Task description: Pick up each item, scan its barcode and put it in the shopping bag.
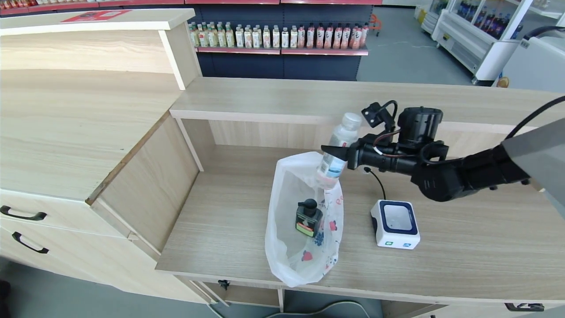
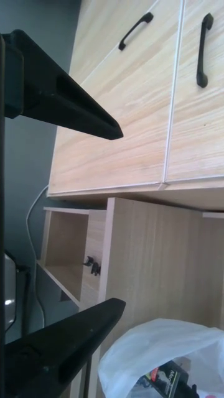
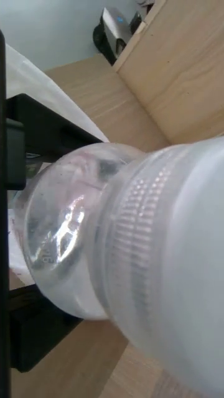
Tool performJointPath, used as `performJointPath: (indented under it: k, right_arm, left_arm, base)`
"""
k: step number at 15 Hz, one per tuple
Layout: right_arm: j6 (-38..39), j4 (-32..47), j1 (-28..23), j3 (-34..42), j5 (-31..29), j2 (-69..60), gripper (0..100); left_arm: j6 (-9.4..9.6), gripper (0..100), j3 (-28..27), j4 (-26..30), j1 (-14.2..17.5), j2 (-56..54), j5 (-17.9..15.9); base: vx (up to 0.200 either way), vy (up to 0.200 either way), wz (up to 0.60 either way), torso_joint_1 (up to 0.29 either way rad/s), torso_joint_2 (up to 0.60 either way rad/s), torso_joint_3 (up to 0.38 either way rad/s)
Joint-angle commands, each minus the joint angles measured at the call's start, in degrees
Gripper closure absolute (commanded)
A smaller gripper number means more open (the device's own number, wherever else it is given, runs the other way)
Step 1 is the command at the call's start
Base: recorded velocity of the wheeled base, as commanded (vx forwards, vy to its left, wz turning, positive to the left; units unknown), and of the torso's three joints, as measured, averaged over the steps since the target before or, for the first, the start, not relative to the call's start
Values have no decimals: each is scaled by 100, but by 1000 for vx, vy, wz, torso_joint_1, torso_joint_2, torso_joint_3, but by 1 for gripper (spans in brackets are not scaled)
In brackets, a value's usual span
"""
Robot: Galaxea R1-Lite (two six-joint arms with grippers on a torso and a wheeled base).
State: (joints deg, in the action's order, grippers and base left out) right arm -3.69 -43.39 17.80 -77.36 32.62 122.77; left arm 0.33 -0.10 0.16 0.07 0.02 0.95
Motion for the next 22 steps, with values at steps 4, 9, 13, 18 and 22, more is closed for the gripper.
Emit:
performJointPath:
  k: [4,9,13,18,22]
  right_arm:
    - [-219,-47,628,-1334,-1,1460,100]
    - [-1424,-65,584,-1440,-10,1926,100]
    - [-1731,-65,532,-1510,-19,2075,100]
    - [-1898,-65,435,-1501,-1,2031,0]
    - [-351,-161,461,-1062,7,968,0]
  left_arm:
    - [2,0,1,2,1,-2,2]
    - [2,0,1,2,1,-2,2]
    - [2,0,1,2,1,-2,2]
    - [2,0,1,2,1,-2,2]
    - [2,0,1,2,1,-2,2]
  base:
    - [0,0,0,0,0,0]
    - [0,0,0,0,0,0]
    - [0,0,0,0,0,0]
    - [0,0,0,0,0,0]
    - [0,0,0,0,0,0]
